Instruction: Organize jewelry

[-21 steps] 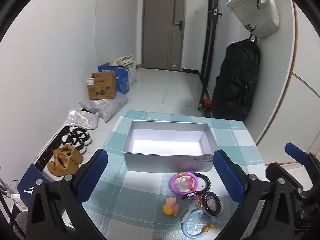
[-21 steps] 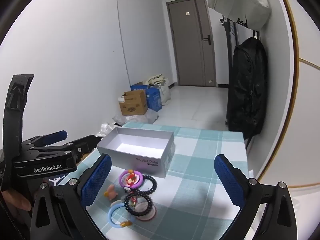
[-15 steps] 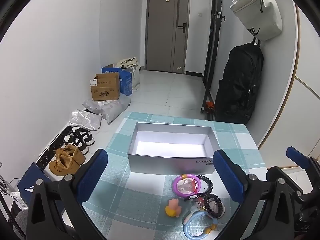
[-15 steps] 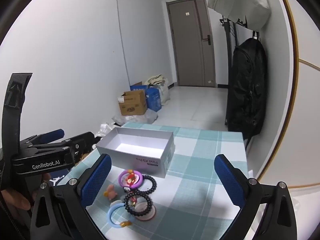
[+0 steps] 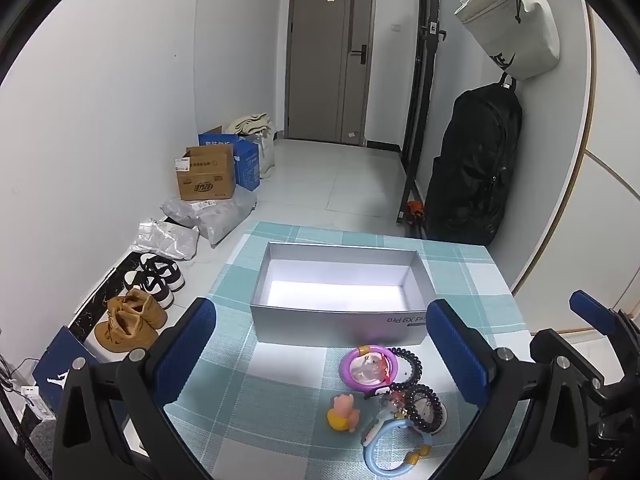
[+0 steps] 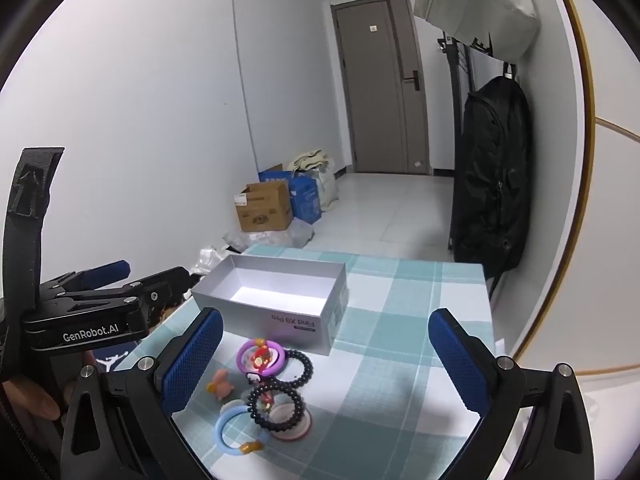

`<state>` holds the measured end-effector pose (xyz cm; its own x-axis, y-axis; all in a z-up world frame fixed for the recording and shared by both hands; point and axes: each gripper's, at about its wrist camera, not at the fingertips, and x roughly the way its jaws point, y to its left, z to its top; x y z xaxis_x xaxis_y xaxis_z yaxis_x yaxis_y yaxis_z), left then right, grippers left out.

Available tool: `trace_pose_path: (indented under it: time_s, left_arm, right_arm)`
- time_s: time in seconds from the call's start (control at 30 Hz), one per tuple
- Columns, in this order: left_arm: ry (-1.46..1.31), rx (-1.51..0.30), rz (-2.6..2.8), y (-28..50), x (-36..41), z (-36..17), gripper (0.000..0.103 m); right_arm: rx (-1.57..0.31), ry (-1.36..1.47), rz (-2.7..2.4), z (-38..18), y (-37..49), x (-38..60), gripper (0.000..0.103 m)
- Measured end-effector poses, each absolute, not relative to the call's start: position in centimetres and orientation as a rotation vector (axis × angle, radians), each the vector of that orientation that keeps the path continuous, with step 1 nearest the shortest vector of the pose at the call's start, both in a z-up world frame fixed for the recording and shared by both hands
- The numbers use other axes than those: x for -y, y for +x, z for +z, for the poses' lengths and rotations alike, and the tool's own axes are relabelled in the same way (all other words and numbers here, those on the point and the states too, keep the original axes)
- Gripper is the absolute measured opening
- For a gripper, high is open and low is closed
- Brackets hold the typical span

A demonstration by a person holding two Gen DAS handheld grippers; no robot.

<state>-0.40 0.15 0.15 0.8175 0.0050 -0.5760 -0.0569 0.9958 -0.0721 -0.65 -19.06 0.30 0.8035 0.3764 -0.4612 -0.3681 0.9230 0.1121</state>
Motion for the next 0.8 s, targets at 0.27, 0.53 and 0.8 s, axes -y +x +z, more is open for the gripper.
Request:
trace_pose_path:
  time_s: [0.27,0.53,0.8]
  left_arm:
    - [-0.089,-0.612,0.035,-0.46,-0.31,0.23,0.102]
    - [-0.081,-0.61,0.036,-0.46,-0.19,0.21,0.102]
    - [-0.078,-0.606,0.037,-0.64,-0.19,0.25,0.102]
  right_arm:
    - [-0.496,0.017,0.398,0.31,-0.66,18.98,0.103]
    - [-0.489,0.014,0.402,0.35,-0.82,18.99,0.103]
    - [-0.488,0.02,0.401,0.37,-0.89,19.06,0.103]
